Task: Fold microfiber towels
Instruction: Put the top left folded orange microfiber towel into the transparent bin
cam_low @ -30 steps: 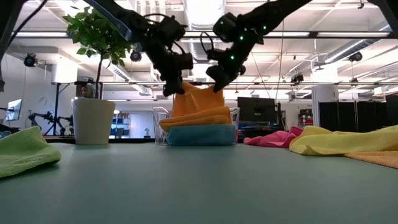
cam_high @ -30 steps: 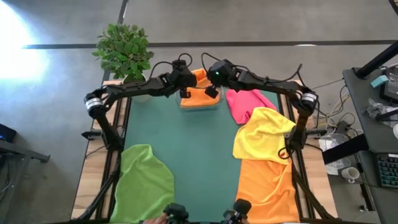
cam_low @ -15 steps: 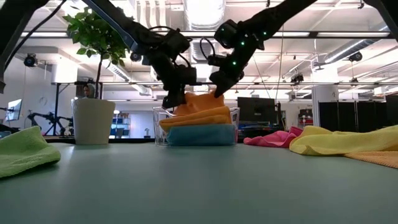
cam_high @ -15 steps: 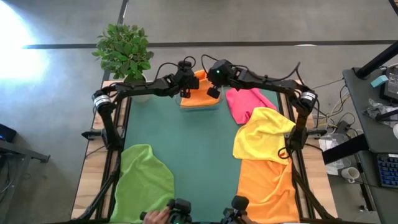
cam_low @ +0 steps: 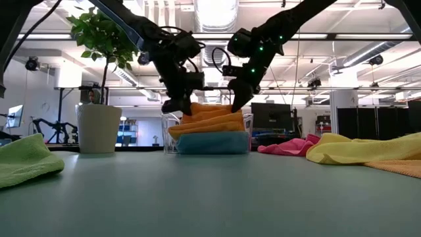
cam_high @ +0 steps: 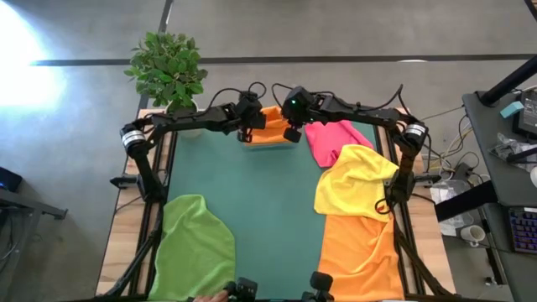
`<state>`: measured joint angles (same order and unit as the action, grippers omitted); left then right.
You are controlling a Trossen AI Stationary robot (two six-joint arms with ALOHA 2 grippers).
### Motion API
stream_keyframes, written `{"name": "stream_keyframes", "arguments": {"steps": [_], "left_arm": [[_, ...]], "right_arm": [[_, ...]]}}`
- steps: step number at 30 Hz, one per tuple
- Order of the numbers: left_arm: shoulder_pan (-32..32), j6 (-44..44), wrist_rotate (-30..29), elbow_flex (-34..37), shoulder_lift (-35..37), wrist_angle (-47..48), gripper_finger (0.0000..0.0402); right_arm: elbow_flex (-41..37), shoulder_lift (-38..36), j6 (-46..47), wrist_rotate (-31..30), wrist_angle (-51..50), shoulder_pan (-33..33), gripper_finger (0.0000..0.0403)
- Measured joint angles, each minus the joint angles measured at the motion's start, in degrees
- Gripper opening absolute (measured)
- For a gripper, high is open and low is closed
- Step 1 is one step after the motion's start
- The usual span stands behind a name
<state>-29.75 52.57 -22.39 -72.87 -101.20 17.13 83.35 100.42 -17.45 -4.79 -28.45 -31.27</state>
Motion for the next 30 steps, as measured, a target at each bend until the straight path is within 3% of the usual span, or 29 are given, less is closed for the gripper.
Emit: {"name": "stream_keyframes", "arguments": {"steps": [9,18,22,30], "left_arm": [[0.5,-2.9,2.9,-0.3,0.1,1.0,0.0007],[1.1,-2.8,2.7,-0.3,0.2,1.0,0.0078],[2.2,-2.8,1.7,-0.3,1.1,1.9,0.0106],[4.3,-5.9,1.7,-0.3,6.8,2.5,0.0119]], "right_arm": [[0.0,0.0,1.4,3.8,-5.2,0.0,0.0008],[0.0,0.0,1.4,4.1,-6.1,0.0,0.0008],[0.0,0.0,1.9,7.3,-7.2,0.0,0.0008],[0.2,-0.4,3.6,8.2,-8.8,0.4,0.0009]]}}
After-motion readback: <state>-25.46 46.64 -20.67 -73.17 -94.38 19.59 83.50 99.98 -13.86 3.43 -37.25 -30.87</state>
